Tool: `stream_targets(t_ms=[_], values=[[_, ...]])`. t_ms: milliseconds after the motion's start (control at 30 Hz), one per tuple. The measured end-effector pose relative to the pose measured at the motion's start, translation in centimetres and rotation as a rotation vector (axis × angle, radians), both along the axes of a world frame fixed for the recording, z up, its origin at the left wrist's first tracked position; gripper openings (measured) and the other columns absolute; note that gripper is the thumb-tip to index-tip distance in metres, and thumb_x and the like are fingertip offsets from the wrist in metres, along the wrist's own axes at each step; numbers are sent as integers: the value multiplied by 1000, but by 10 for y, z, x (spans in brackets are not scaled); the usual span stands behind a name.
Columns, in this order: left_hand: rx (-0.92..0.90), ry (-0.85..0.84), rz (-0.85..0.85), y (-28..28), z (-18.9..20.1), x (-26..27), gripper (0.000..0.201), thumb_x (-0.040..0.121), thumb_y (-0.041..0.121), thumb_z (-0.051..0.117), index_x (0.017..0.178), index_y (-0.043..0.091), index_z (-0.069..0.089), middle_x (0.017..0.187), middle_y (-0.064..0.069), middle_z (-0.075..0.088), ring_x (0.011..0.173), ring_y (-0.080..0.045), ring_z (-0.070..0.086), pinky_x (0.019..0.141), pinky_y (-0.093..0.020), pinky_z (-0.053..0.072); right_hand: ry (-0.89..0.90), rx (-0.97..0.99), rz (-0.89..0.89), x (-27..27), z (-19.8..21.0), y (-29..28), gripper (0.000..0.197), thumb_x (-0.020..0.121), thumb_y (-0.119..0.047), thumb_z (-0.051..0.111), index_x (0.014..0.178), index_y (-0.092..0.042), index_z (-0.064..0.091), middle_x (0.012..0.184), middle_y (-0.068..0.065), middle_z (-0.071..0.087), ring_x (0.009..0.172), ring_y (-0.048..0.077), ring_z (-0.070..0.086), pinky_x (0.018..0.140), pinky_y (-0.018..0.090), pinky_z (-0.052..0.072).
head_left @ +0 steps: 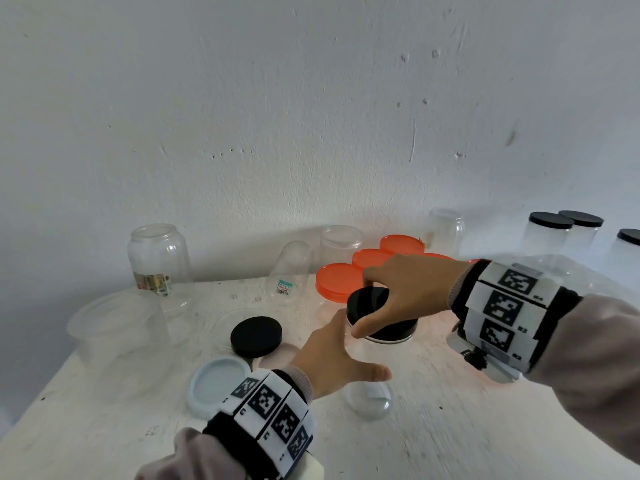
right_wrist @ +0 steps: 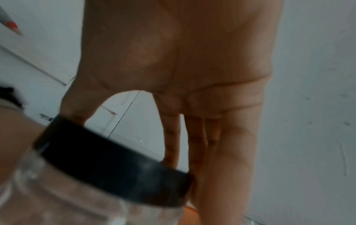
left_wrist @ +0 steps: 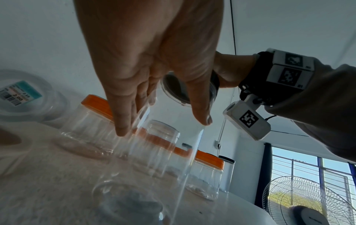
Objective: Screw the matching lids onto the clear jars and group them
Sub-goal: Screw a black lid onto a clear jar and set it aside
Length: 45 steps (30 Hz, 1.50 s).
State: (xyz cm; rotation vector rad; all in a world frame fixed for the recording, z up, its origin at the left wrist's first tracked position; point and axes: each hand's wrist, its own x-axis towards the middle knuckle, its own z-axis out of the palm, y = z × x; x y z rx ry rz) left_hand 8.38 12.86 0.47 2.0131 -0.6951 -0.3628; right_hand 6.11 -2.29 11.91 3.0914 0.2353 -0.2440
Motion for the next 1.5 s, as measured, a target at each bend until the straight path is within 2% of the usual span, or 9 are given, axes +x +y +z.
stream_targets(t_ms=[100, 233, 433, 600, 733, 900, 1067, 1267, 1500], values=[[21, -11, 2, 0, 1, -1, 98, 67, 44, 83, 145, 32, 24, 138, 10, 46, 127, -11, 42, 94, -21, 35, 181, 77, 48, -2, 12, -3, 78, 64, -62, 74, 131, -45, 39, 113, -16, 45, 107, 10, 48, 83, 27, 46], [27, -20, 12, 0, 1, -2, 99, 67, 44, 83, 145, 31, 24, 138, 10, 46, 127, -11, 42, 92, -20, 34, 149, 57, 110, -2, 13, -4, 76, 62, -54, 79, 129, -49, 43, 110, -18, 45, 108, 10, 48, 88, 31, 48], [11, -11, 23, -1, 2, -4, 93, 68, 41, 83, 142, 31, 28, 133, 10, 51, 124, -10, 46, 89, -20, 37, 13, 37, -1, -3, -1, -1, 73, 54, -85, 59, 108, -37, 52, 94, -15, 53, 74, 12, 65, 62, 26, 55], [31, -29, 29, -2, 2, -5, 96, 68, 42, 83, 144, 29, 25, 137, 9, 48, 126, -12, 44, 92, -21, 34, 168, 87, 47, -5, 10, -5, 82, 63, -58, 76, 134, -46, 38, 117, -16, 45, 111, 10, 46, 91, 30, 45], [22, -28, 36, -2, 2, -6, 96, 67, 43, 83, 144, 30, 26, 137, 9, 48, 125, -12, 44, 92, -21, 35, 126, 115, 50, -4, 12, -5, 73, 61, -61, 77, 125, -44, 49, 113, -16, 50, 105, 9, 53, 90, 31, 49], [13, -4, 31, -2, 1, -5, 94, 67, 41, 83, 143, 30, 28, 135, 9, 51, 125, -12, 46, 92, -22, 37, 41, 53, -32, -6, 0, 0, 71, 57, -82, 62, 107, -32, 51, 96, -13, 54, 73, 11, 64, 58, 24, 51], [47, -31, 37, -1, 2, -5, 97, 67, 44, 83, 143, 28, 26, 137, 9, 48, 126, -13, 45, 94, -21, 36, 182, 55, 33, -4, 12, -3, 86, 65, -56, 77, 138, -48, 31, 118, -16, 41, 116, 11, 43, 96, 33, 43], [32, -28, 40, -1, 2, -6, 98, 66, 44, 83, 144, 30, 26, 136, 9, 49, 127, -12, 44, 93, -21, 34, 114, 55, 78, -2, 13, -2, 74, 62, -62, 76, 128, -47, 47, 111, -17, 47, 109, 9, 47, 93, 30, 46], [19, -36, 35, -1, 1, -6, 93, 67, 44, 83, 142, 32, 28, 132, 11, 51, 112, -5, 45, 77, -9, 34, -7, 11, 7, -2, -1, 1, 70, 62, -82, 58, 115, -35, 52, 93, -17, 47, 90, 8, 52, 68, 25, 42]])
